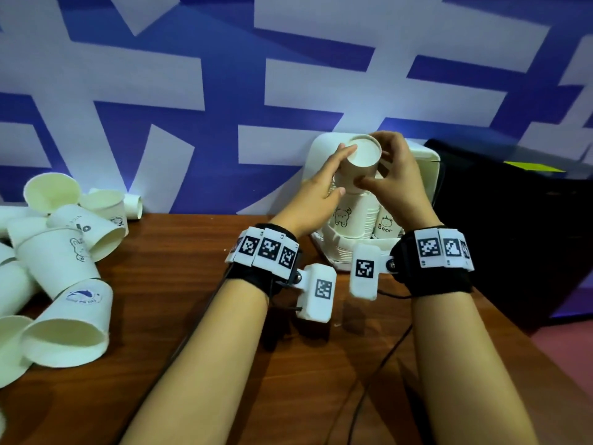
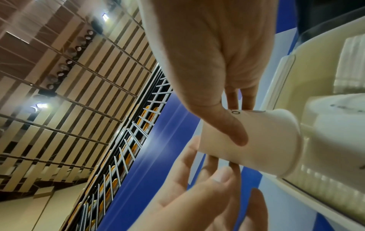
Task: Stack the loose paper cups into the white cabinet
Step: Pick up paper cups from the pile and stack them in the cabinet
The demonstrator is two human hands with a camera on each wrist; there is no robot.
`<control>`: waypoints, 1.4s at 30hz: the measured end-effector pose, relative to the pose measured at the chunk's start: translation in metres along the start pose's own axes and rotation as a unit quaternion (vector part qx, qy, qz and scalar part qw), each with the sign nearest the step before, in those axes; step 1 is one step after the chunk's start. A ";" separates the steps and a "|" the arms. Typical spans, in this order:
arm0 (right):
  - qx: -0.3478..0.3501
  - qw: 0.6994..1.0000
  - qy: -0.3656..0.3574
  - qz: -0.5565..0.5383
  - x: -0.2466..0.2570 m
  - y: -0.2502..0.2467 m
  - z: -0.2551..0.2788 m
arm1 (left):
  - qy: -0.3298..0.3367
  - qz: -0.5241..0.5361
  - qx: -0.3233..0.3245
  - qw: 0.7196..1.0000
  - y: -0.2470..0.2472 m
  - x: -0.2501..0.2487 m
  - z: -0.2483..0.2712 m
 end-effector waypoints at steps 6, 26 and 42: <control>0.000 0.998 0.048 -0.047 -0.020 0.000 0.003 | -0.020 -0.022 0.001 1.000 0.007 0.002 -0.003; 0.065 0.957 0.275 -0.061 -0.099 0.028 0.039 | -0.162 -0.148 0.086 0.972 0.041 0.047 -0.004; 0.046 0.975 0.214 0.033 -0.075 0.015 0.020 | -0.150 -0.113 0.053 0.981 0.034 0.051 -0.013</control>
Point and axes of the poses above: each hand's wrist, its own z-axis away from the middle knuckle, its own y-axis out of the palm, x = y × z, the point moved 9 cm from there along -z, towards the middle knuckle, and after that the axes turned 13 degrees about -y, right-handed, at the moved point
